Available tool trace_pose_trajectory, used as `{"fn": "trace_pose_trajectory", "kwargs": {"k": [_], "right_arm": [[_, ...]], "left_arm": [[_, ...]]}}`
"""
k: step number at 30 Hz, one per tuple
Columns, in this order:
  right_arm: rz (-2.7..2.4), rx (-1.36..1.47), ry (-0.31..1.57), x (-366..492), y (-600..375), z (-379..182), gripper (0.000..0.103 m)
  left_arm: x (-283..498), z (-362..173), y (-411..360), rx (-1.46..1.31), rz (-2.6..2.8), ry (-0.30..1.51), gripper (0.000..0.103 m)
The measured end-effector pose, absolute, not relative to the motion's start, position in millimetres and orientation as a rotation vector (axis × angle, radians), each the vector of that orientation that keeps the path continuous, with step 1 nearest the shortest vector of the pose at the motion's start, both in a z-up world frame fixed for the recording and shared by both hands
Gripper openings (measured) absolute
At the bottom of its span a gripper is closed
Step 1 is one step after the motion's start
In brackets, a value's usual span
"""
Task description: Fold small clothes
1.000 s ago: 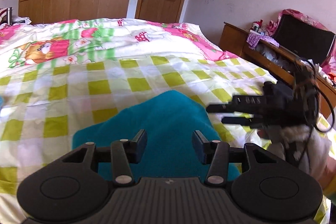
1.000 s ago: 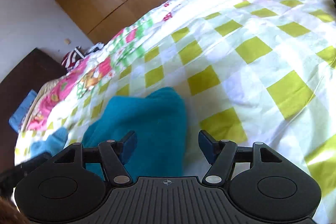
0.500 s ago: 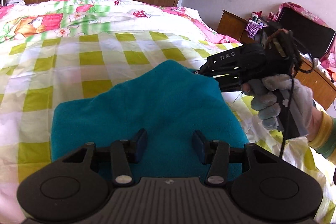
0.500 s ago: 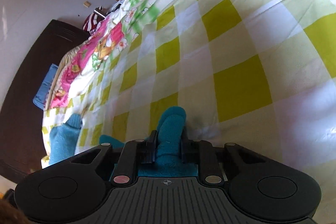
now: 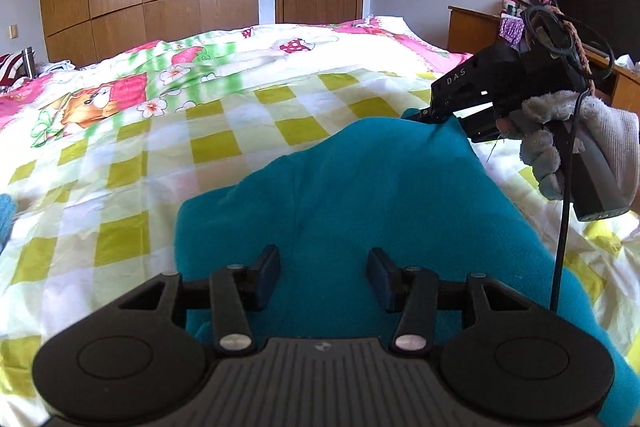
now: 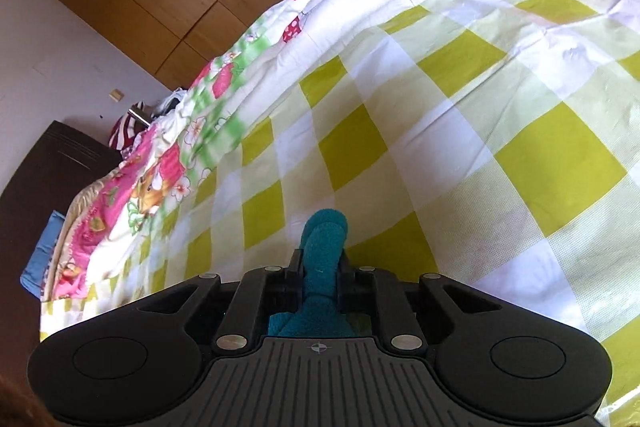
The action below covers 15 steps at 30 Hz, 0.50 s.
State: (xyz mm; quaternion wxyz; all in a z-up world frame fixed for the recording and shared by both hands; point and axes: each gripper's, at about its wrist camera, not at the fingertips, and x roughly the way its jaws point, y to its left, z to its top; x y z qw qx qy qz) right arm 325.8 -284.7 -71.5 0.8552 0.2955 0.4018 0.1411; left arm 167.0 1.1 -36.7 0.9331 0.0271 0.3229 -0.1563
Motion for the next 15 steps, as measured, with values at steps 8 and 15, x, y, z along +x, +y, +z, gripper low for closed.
{"fn": "trace_pose_trajectory", "kwargs": {"k": [8,15], "right_arm": [[0.264,0.542,0.735,245.8,-304.3,-22.4,0.049],[0.397,0.606,0.990,123.3,-286.6,-49.6,0.049]], "left_arm": [[169.1,-0.7,6.5,-0.018,-0.400,0.593,0.061],[227.8,-30.5,-55.0,0.022,-0.439,0.700,0.062]]}}
